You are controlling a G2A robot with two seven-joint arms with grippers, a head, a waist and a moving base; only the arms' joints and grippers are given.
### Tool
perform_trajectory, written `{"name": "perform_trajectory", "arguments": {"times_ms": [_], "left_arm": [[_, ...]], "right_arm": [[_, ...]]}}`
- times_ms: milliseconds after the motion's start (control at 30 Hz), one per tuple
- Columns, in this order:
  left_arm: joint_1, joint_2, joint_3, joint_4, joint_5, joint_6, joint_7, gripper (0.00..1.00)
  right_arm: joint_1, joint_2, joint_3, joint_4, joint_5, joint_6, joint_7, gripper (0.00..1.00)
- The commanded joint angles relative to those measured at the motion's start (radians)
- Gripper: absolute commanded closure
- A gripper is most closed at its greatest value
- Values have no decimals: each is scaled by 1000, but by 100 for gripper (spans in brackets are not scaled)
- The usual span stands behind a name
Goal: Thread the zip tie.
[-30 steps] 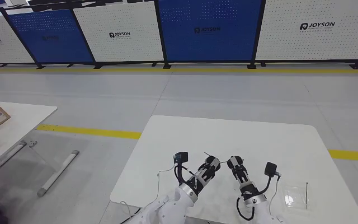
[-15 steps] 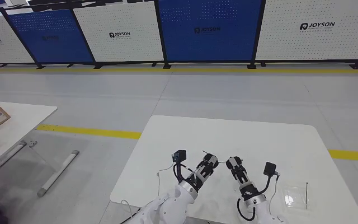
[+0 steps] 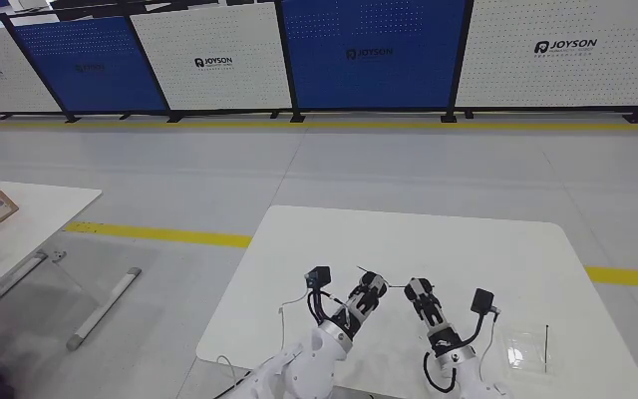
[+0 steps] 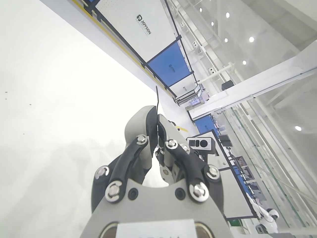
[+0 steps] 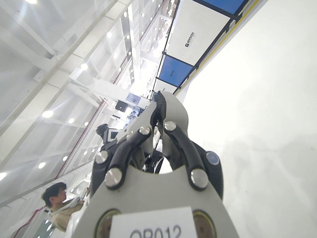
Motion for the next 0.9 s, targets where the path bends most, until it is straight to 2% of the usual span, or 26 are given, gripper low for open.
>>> {"name": "perform_trajectory", "arguments": {"times_ms": [0,333,367,400,433,567,633,667,700,867], "left_arm": [[0,-3,6,1,10,4,12,100],[-4,-13,13,9,35,17,37,100],[-4,-14,14,9,39,18,39,100],[-4,-15,15,8,41,18,40,100],[-4,-16,16,8,43,19,41,100],[-3,-19,17,9,52,21,45,100],[-3,-20,17,9,55,22,47,100],[-3,-21,16,10,56,22,47,100],[-2,-22,16,10,58,22,48,100],[-1,-24,16,12,70,10,42,100]], "right_arm": [[1,0,-1,2,-3,2,3,83],[-3,-1,2,1,-20,0,10,76],[-3,-1,0,1,-31,-2,14,71],[-3,-1,-1,2,-38,-3,13,70],[-4,-1,-1,2,-39,-4,10,71],[-5,-2,-2,2,-45,-7,9,85],[-5,-2,-2,2,-48,-8,9,88],[-5,-2,-2,1,-49,-8,9,97],[-5,-2,-2,2,-50,-9,8,100],[-4,-3,-2,4,-51,-12,7,100]]}}
